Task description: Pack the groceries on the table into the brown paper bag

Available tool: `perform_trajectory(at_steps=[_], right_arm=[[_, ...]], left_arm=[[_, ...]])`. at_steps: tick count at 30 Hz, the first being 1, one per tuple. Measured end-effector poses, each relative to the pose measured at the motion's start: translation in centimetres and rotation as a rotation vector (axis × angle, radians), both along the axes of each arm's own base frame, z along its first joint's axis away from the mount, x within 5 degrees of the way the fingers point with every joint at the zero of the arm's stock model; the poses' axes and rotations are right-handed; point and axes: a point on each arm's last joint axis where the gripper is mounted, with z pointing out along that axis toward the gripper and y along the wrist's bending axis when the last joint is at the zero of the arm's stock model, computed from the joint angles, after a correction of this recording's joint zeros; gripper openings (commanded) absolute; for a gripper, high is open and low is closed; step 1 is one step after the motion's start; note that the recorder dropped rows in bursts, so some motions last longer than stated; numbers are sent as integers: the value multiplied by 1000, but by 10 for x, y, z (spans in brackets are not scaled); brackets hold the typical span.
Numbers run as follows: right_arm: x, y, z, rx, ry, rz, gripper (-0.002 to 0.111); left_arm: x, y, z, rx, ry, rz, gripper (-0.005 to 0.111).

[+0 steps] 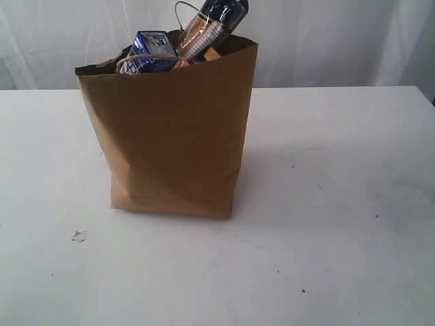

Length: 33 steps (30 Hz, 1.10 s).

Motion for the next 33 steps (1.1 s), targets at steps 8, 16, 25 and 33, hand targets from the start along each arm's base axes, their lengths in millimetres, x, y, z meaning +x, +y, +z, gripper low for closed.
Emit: perform_trajectory(at_steps=[8,16,25,33], right_arm=[[0,0,0,0,0,0,0],[0,0,0,0,0,0,0],[0,0,0,0,0,0,0],[0,0,0,0,0,0,0]], left_arm=[[0,0,0,4,-4,-2,0],[-1,0,-3,5,30,-6,0],[-2,-1,-4,4,52,-9,0],[-2,-1,-5,4,55,-9,0]])
